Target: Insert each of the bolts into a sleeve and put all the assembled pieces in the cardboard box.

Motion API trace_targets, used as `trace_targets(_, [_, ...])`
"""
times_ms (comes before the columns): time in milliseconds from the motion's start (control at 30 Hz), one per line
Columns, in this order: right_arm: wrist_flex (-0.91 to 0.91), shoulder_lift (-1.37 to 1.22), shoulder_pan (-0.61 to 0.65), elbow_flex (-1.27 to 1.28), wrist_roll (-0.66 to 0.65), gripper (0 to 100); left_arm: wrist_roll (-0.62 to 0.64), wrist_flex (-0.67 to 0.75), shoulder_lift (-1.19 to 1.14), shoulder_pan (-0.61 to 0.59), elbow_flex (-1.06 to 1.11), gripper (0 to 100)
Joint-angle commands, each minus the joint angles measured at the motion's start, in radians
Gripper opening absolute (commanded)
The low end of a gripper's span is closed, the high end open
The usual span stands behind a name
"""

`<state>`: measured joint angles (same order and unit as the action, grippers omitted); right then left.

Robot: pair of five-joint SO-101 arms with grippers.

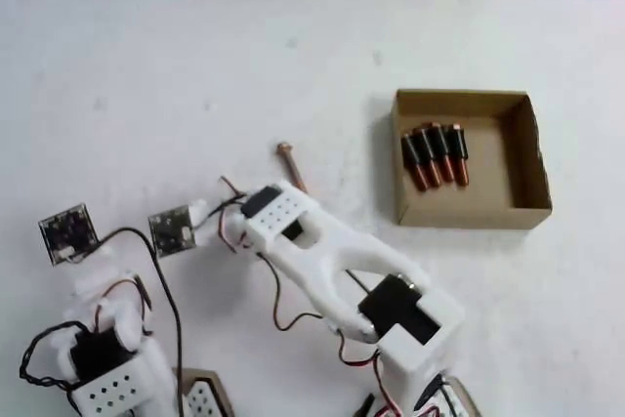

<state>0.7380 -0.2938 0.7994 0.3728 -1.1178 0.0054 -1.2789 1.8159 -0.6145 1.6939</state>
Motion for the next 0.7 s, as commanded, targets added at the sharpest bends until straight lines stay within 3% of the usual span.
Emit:
trace_targets(0, [-0.048,0.073,-0.053,-0.064,-0.002,4.5,-0.006,-0.005,0.008,-0.007,0.0,2])
trace_targets(200, [0.001,0.243,-0.091,-0.068,0.219,4.4,-0.006,-0.005,0.008,-0.007,0.0,2])
trace_targets(433, [0.133,0.481,-0.174,-0.068,0.358,4.4,-0.006,-0.005,0.008,-0.007,0.0,2])
trace_targets(667, [0.205,0.593,-0.338,-0.069,0.5,1.7,-0.006,-0.005,0.008,-0.007,0.0,2])
